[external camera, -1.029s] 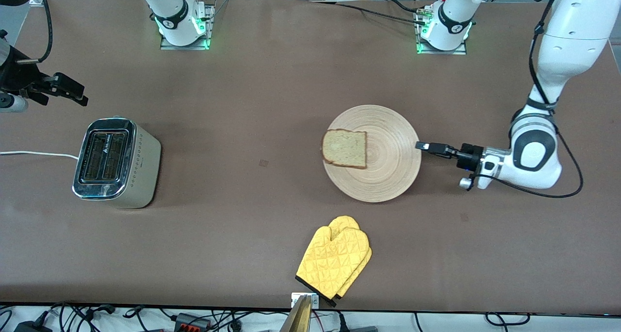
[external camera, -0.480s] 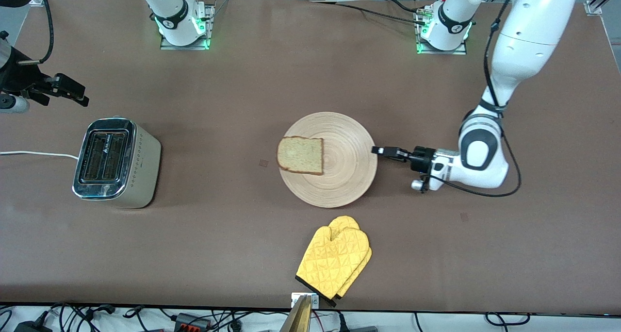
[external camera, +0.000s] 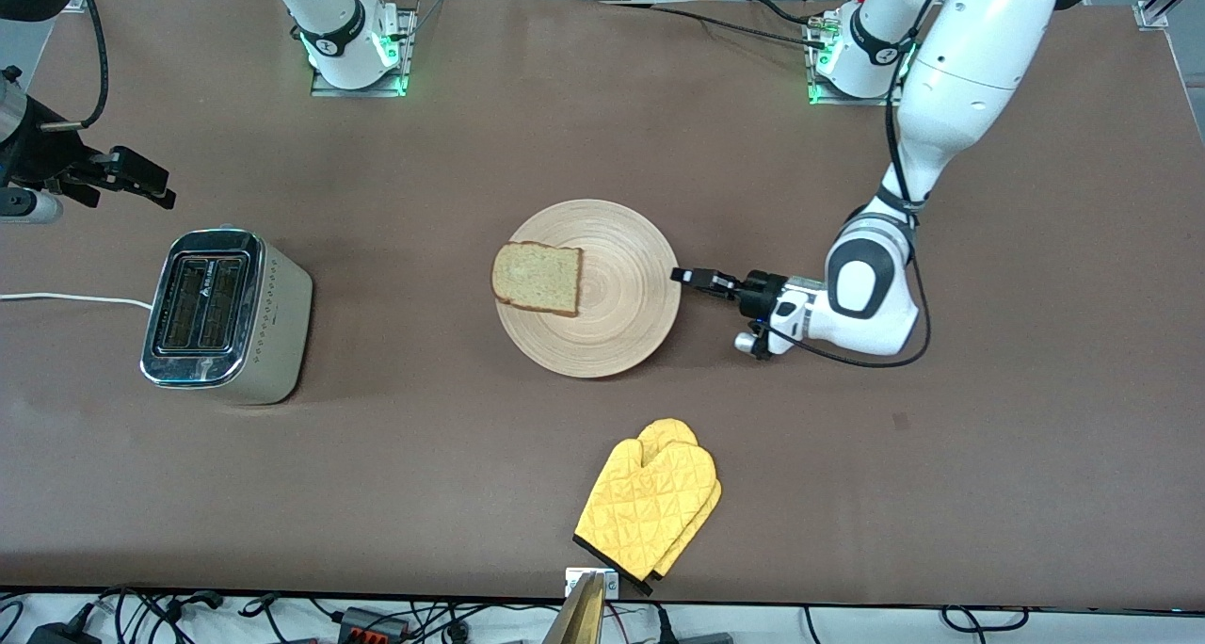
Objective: Move plate and put bread in toaster
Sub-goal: 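Grip the plate rim and slide the plate toward the toaster, then release the plate with the left gripper while the right gripper reaches the bread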
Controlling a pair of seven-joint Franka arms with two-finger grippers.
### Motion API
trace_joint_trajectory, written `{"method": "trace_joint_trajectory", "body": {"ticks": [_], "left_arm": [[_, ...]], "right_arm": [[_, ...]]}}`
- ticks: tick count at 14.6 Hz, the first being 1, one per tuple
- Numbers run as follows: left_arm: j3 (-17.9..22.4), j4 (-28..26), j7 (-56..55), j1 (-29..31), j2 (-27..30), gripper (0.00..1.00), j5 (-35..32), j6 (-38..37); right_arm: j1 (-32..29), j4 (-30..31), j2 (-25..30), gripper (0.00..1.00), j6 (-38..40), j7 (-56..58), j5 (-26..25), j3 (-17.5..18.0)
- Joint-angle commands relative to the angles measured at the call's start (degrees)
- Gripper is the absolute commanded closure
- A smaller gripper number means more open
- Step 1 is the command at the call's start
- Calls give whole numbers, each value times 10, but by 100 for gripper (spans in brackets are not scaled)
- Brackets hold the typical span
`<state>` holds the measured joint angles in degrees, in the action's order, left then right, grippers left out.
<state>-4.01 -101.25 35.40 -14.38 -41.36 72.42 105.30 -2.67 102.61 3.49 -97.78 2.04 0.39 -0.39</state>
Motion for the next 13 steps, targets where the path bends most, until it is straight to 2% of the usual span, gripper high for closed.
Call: {"method": "trace_joint_trajectory", "body": {"ticks": [1, 6, 13], "left_arm": [[4, 16, 5, -27, -7, 100, 25, 11], [4, 43, 5, -44, -28, 100, 24, 36], [5, 47, 6, -50, -39, 100, 20, 39]], "right_arm": [[-2, 8, 5, 0, -8, -3, -10, 5], [-2, 8, 0, 0, -7, -2, -10, 5], [-1, 8, -8, 0, -6, -2, -10, 5]]}}
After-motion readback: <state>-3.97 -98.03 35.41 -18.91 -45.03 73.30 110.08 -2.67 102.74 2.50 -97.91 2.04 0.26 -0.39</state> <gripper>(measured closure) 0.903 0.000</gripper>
